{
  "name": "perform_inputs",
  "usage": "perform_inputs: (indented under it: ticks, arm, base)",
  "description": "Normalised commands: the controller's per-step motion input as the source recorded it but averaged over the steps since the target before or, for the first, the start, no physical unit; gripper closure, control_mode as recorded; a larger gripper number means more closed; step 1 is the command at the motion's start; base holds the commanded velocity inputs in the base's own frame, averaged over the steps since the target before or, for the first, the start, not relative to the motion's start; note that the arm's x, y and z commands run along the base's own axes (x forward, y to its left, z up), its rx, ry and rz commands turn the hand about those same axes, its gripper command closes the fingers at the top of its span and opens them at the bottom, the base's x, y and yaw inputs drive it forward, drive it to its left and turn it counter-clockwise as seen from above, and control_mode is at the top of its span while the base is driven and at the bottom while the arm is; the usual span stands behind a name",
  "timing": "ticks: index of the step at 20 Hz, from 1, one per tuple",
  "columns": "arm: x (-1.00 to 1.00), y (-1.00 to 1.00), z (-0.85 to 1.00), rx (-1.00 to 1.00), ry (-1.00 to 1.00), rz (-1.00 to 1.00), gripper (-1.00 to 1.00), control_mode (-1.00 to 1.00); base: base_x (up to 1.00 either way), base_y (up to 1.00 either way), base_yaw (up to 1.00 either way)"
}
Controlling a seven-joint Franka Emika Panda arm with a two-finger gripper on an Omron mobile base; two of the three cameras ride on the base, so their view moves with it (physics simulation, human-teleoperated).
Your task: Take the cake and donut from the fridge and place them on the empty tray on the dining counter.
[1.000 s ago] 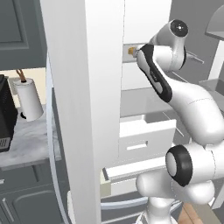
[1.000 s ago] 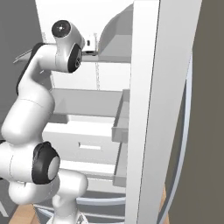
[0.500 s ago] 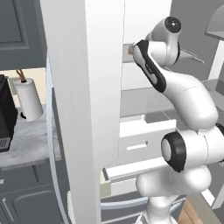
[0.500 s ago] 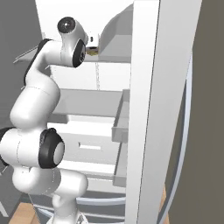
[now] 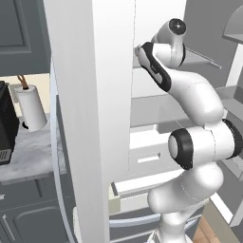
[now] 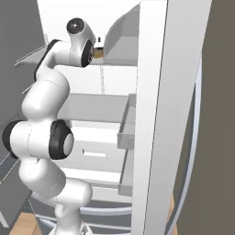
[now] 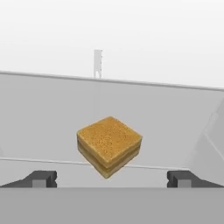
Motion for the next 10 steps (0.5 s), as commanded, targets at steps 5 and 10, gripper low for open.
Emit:
perform_inputs:
  ticks: [5, 10]
  arm:
    - [0.62, 0.04, 0.0, 0.0, 0.0, 0.0, -1.0, -1.0]
    - [0.14, 0.0, -0.04, 0.0, 0.0, 0.0, -1.0, -1.0]
  base:
    - [0.0, 0.0, 0.0]
    - [0.0, 0.0, 0.0]
